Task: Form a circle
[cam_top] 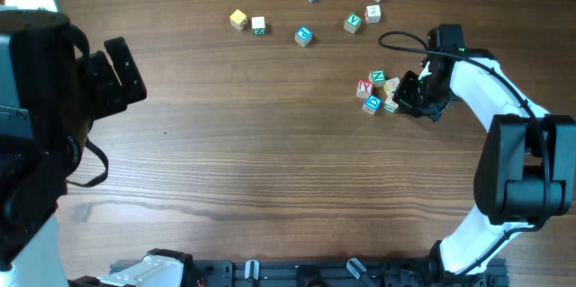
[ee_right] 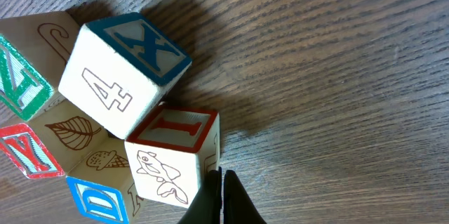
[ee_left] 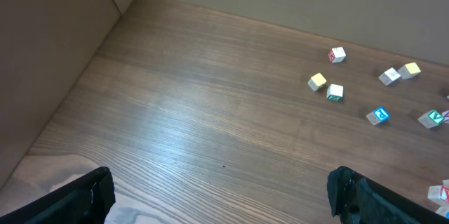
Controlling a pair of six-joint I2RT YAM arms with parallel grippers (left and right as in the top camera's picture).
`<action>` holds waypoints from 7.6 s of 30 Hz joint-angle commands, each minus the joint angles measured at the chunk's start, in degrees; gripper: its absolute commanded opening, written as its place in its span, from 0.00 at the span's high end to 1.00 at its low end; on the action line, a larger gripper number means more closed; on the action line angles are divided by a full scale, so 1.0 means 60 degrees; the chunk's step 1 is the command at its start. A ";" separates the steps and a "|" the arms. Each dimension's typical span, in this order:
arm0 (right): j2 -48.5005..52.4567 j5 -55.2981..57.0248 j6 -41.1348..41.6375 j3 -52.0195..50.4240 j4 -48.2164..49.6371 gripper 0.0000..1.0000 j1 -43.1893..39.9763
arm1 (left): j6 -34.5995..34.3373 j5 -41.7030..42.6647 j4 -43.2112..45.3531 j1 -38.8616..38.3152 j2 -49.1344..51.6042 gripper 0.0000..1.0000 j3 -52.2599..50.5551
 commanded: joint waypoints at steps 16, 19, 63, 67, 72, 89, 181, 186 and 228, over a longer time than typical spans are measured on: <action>0.0197 -0.0404 0.0102 -0.0076 0.0022 0.95 -0.0022 | 0.0018 -0.0120 0.0000 0.0044 -0.0007 0.00 -0.0004; 0.0197 -0.0401 0.0106 -0.0076 0.0022 0.95 -0.0022 | 0.0018 -0.0120 0.0004 0.0044 -0.0004 0.00 -0.0004; 0.0193 -0.0313 -0.0157 -0.0076 -0.0302 0.95 -0.0022 | 0.0018 -0.0120 0.0000 0.0044 -0.0004 0.00 -0.0004; 0.0193 -0.0062 -0.0160 -0.0073 -0.0426 0.96 -0.0022 | 0.0018 -0.0120 0.0000 0.0044 -0.0007 0.00 -0.0004; 0.0135 -0.0022 -0.0630 0.0087 -0.0659 0.95 -0.0022 | 0.0018 -0.0120 0.0000 0.0044 -0.0004 0.00 -0.0004; -0.4051 0.1486 -0.1290 0.0663 -0.1774 0.95 -0.0102 | 0.0018 -0.0120 0.0004 0.0044 -0.0004 0.00 -0.0004; -1.8192 0.2463 -0.1399 -1.1668 0.8156 0.00 -0.0036 | 0.0018 -0.0120 0.0000 0.0044 -0.0007 0.00 0.0000; -1.8192 0.2448 -0.1417 -1.1668 0.7723 0.00 -0.0036 | 0.0018 -0.0120 0.0004 0.0044 -0.0007 0.00 -0.0004; -1.8174 0.2204 -0.2113 -1.1668 0.7701 0.00 -0.0040 | 0.0018 -0.0120 0.0000 0.0044 -0.0007 0.00 -0.0004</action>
